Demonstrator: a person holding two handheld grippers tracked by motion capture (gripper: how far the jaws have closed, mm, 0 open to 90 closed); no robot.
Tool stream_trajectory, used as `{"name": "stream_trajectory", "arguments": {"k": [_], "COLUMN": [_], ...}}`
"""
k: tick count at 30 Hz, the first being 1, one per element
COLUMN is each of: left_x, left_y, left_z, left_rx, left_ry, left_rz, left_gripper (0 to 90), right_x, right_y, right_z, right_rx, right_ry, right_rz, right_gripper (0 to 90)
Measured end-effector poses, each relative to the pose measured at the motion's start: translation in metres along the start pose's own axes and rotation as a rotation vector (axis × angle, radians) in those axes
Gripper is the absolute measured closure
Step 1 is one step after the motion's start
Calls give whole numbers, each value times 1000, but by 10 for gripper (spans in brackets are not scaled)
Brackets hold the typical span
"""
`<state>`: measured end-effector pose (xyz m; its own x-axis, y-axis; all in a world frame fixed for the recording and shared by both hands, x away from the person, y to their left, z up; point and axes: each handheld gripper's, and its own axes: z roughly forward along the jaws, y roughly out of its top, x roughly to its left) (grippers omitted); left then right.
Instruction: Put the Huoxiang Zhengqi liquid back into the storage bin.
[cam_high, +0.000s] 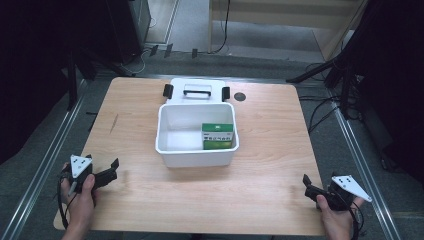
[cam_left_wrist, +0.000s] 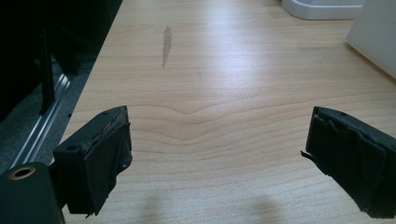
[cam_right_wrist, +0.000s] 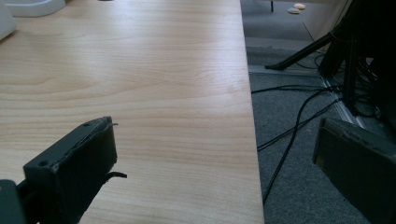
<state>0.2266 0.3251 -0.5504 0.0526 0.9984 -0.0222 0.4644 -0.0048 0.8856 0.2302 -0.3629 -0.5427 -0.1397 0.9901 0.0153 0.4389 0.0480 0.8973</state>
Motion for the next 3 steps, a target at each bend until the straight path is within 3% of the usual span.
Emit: {"name": "stream_trajectory", "arguments": {"k": [3], "left_x": [0], "left_y": [0], "left_z": [0], "left_rx": [1], "left_ry": [-4], "left_rz": [-1], "left_gripper": [71], "right_x": [0], "right_y": [0], "right_z": [0], "right_rx": [3], "right_ry": [4], "right_rz": [2], "right_gripper": [0]}}
